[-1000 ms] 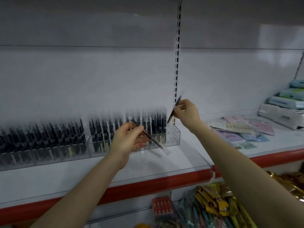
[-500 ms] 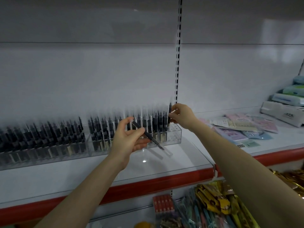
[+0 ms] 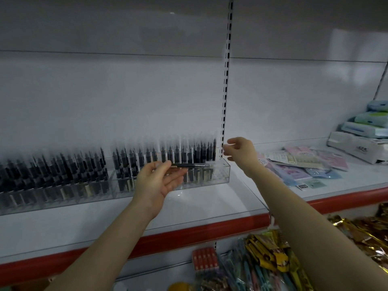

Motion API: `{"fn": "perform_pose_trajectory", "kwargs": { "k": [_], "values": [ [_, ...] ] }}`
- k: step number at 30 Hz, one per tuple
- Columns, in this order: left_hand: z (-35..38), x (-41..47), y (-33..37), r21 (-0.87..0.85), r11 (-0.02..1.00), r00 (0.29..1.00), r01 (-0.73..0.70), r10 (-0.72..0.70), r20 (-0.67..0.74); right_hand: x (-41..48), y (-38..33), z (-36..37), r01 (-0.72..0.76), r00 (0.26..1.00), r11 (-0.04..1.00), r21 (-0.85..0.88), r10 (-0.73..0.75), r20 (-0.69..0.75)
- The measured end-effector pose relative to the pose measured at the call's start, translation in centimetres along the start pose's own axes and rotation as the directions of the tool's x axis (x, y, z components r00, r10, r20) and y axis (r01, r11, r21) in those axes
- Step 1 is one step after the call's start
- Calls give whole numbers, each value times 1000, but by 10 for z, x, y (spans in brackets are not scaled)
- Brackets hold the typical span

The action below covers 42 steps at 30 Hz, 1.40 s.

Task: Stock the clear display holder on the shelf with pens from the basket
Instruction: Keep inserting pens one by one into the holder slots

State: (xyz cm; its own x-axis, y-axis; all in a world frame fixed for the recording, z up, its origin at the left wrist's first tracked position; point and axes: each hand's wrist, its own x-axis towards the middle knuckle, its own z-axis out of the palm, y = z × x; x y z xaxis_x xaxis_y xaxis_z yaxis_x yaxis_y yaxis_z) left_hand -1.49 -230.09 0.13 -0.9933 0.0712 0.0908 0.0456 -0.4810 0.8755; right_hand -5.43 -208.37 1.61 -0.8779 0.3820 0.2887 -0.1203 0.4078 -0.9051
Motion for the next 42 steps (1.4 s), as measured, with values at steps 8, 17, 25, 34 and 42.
{"fn": "perform_pose_trajectory", "kwargs": {
  "k": [8,17,25,34,42],
  "values": [
    [20,-16,-8,-6,994,993,-113,113,19,-69,-9,1,-337,940,673,658,205,272],
    [20,-39,-11,272,934,972,-230,205,119,-83,-21,9,-334,939,536,775,119,322],
    [-19,-46,-29,894,235,924,-383,81,374,-59,-30,-11,-152,987,753,640,147,61],
    [-27,-38,-46,912,-81,914,-403,16,406,-32,-32,-4,133,982,986,99,-118,-146],
    [-31,-34,-48,899,-94,903,-427,15,430,-18,-32,11,181,978,983,-18,-182,-106]
  ]
}}
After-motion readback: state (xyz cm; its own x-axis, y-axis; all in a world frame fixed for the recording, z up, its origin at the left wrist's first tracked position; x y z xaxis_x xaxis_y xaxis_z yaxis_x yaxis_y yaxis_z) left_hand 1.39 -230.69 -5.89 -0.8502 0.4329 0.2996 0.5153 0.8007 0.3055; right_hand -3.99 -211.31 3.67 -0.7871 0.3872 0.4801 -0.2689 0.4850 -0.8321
